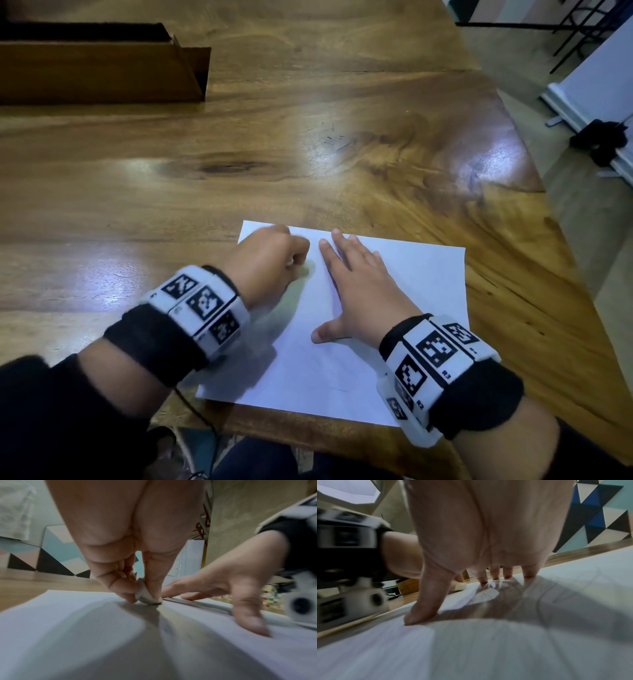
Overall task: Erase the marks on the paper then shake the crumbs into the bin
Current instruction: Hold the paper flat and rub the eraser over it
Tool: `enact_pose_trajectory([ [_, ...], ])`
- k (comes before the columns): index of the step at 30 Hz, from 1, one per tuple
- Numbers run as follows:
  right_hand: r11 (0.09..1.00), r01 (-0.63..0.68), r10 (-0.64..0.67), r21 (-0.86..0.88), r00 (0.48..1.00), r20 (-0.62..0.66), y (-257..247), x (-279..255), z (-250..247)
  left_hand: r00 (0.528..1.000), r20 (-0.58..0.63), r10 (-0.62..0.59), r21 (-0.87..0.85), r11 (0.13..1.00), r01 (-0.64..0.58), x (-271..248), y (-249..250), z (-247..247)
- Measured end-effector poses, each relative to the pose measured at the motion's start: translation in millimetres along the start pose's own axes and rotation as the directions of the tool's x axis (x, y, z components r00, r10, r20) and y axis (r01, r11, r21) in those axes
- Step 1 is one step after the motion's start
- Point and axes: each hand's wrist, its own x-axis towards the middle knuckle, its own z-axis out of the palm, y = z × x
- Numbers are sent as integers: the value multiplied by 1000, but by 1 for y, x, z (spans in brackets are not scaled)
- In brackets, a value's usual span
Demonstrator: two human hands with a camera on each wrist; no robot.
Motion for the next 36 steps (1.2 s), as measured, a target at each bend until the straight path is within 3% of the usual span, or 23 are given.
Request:
enact_pose_trajectory([
  [3, 1000, -1, 1, 10, 1000, 2, -1, -1, -1, 987, 155, 50, 17, 998, -53, -26, 0, 5],
  [13, 996, 6, -8, 91, 999, 31, 4, -7, -9, 945, 326, -23, 116, 993, -15, -10, 4, -11],
  [17, 996, -21, 18, 89, 999, 39, 3, -9, -10, 991, 106, -85, 6, 996, 85, 21, 6, -23],
  [20, 997, -22, 18, 74, 999, 44, 3, -9, -11, 996, -29, -81, -28, 996, 80, 36, 10, -20],
  [23, 997, -19, 16, 75, 999, 48, 3, -8, -12, 998, 0, -62, -1, 998, 62, 34, 12, -15],
  [26, 997, -19, 15, 77, 999, 49, 3, -8, -11, 969, 242, -48, -5, 999, 50, 23, 9, -15],
  [27, 997, -18, 14, 75, 999, 49, 4, -8, -11, 961, 274, -48, 3, 999, 49, 23, 9, -16],
  [32, 998, -15, 12, 63, 999, 49, 4, -8, -11, 999, -34, -36, 8, 999, 36, 39, 18, -13],
  [34, 998, -17, 14, 66, 999, 51, 3, -8, -11, 999, 53, -1, 28, 1000, 0, 32, 14, -9],
  [36, 997, -20, 17, 68, 999, 51, 3, -8, -11, 968, 250, 25, 47, 998, -38, 21, 11, -8],
])
